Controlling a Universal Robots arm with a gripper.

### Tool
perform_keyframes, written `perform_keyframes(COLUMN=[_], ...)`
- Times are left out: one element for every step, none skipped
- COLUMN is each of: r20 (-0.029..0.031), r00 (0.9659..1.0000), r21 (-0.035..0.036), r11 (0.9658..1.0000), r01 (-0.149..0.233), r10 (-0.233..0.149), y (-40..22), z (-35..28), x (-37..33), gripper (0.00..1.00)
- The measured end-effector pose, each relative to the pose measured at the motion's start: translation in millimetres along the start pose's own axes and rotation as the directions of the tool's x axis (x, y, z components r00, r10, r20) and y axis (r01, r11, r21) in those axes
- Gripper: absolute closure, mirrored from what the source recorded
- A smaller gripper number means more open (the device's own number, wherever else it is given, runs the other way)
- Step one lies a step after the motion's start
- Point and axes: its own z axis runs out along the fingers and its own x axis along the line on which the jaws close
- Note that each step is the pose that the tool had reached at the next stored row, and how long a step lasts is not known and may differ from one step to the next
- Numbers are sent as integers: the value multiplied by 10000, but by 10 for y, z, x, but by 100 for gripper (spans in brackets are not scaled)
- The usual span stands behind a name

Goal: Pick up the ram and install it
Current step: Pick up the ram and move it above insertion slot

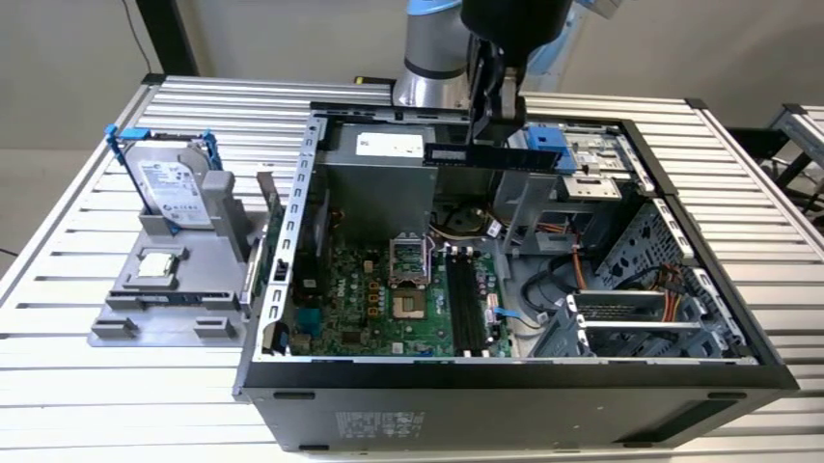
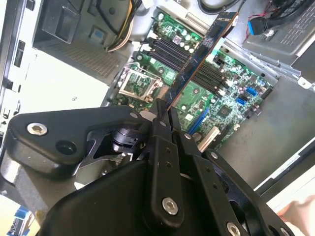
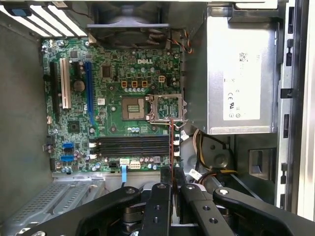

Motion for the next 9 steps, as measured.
perform_keyframes(r20=[0, 0, -1, 0, 0, 0, 0, 0, 0], r00=[10000, 10000, 10000, 10000, 10000, 10000, 10000, 10000, 10000], r21=[0, 0, -1, -1, -1, -1, -1, 0, -1], r11=[10000, 10000, 10000, 10000, 10000, 10000, 10000, 10000, 10000], r01=[8, 8, 9, 10, 10, 11, 10, 10, 10], r10=[-8, -8, -9, -10, -10, -11, -10, -10, -10], y=[0, 0, 0, 0, -1, -1, -1, -1, -1], z=[0, 0, 0, 0, 0, 0, 0, 0, 0], x=[3, 3, 3, 5, 6, 7, 7, 7, 7], gripper=[100, 100, 100, 100, 100, 100, 100, 100, 100])
